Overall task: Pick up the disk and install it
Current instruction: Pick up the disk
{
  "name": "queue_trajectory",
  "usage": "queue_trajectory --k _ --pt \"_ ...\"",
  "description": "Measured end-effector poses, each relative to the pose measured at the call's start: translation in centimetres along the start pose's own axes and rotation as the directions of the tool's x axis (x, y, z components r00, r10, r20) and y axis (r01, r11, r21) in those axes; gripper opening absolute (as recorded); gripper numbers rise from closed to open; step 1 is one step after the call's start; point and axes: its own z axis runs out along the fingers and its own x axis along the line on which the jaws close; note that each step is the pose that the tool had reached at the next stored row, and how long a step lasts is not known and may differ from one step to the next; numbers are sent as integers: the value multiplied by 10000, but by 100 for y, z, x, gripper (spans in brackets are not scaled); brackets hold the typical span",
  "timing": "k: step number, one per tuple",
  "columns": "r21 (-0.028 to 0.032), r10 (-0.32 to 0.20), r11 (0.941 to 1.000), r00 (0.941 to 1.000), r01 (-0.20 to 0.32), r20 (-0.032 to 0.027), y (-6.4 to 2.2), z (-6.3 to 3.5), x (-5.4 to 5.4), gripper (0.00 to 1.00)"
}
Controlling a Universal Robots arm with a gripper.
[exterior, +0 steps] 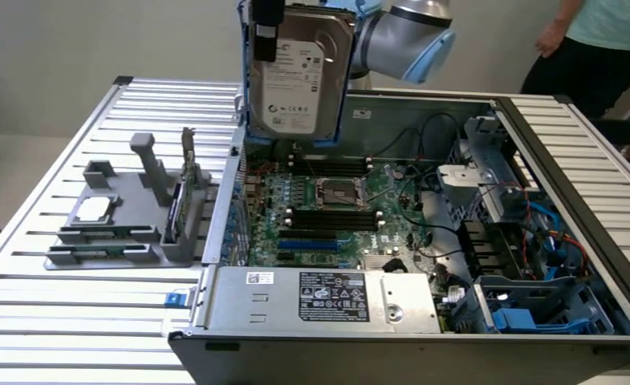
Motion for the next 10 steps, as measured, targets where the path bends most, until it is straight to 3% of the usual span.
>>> queue_trajectory --k 10 --pt "-13 18 10000 9998 -18 -194 -283 16 131 33"
